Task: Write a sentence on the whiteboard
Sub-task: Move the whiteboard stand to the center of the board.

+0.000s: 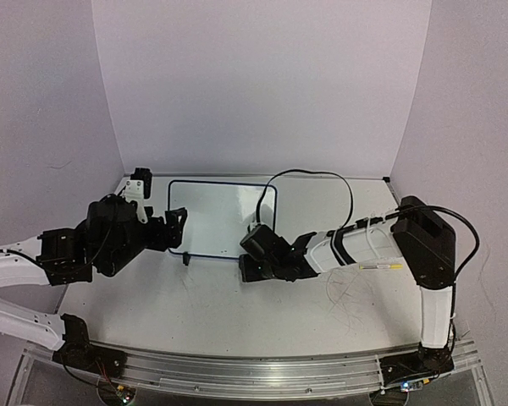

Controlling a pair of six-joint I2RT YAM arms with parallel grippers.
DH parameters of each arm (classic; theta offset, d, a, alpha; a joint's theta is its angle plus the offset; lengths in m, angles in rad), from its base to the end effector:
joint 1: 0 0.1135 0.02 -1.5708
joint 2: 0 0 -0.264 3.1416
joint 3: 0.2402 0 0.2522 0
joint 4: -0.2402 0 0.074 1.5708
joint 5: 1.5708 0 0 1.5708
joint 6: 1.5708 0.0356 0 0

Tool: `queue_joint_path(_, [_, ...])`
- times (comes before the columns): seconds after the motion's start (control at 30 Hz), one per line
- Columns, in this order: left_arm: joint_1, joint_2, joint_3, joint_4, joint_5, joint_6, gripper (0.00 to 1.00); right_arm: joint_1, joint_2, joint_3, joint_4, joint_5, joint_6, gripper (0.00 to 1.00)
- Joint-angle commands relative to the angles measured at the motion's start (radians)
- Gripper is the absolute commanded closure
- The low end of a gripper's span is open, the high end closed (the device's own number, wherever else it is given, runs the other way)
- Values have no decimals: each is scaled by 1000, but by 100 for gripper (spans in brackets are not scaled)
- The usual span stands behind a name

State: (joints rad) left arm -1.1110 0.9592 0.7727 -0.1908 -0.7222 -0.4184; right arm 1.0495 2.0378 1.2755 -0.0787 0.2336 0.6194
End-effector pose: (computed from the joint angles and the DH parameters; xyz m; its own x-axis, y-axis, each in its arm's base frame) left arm 0.1160 -0.1812 0.3061 -0.3118 -0.0574 -0.9484 0.2988 0.9416 -0.1552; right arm 0.2212 0.3687 0.1425 -0.7474 -0.1673 -0.6430 -0.4088 0.8787 0.2466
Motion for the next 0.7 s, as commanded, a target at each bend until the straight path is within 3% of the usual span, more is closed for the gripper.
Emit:
queue_joint_path(0.0, [2,-84,25,28,2,12,11,6,55,93,52,-14,-3,43])
queue_joint_path(0.13, [2,-113,18,27,-5,50,10,8,108,148,37,7,17,43])
queue_joint_path(0.67, [2,-170,-1,21,-6,105,10,8,195,268,-91,136,104,77])
